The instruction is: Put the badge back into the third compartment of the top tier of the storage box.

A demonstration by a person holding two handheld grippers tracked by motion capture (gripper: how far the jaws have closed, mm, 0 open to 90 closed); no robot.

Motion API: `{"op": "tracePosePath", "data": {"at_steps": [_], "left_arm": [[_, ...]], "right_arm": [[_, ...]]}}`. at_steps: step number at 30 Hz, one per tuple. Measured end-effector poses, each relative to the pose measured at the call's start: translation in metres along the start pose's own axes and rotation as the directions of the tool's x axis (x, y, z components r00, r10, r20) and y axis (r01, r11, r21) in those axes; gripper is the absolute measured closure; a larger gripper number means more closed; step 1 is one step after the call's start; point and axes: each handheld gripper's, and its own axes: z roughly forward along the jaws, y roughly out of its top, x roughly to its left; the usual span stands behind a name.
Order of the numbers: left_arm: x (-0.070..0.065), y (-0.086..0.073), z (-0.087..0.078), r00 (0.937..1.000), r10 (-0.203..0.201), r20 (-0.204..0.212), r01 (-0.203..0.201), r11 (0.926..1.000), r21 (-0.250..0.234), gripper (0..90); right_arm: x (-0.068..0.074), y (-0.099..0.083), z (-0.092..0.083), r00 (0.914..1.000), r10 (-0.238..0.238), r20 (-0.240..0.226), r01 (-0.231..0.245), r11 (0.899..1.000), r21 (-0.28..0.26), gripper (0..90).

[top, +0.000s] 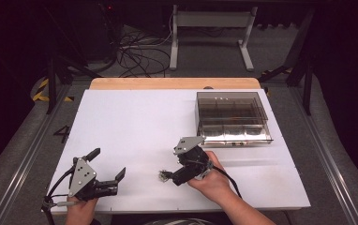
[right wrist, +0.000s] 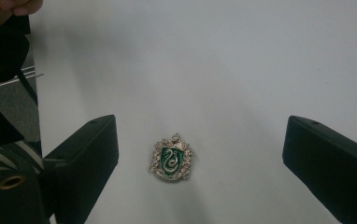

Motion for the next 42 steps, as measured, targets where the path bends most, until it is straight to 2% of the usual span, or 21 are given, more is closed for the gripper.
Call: {"op": "tracePosePath", "data": {"at_steps": [22, 37, 42], "left_arm": [[0.000, 0.000, 0.000, 1.0000, 0.002, 0.000, -0.002, 1.0000, 0.001, 1.3], [0.000, 0.000, 0.000, 1.0000, 0.001, 0.001, -0.001, 1.0000, -0.001, 1.3], [0.000, 0.000, 0.000, 1.0000, 0.002, 0.001, -0.002, 1.0000, -0.001, 1.3]], "right_arm": [[0.011, -0.010, 0.032, 0.9994, 0.014, -0.031, -0.012, 0.997, 0.074, 12.8], [0.020, -0.016, 0.050, 0.9999, -0.005, -0.016, 0.007, 0.991, 0.132, 15.3], [0.021, -0.018, 0.055, 0.9999, -0.011, 0.005, 0.010, 0.988, 0.154, 18.5]]}}
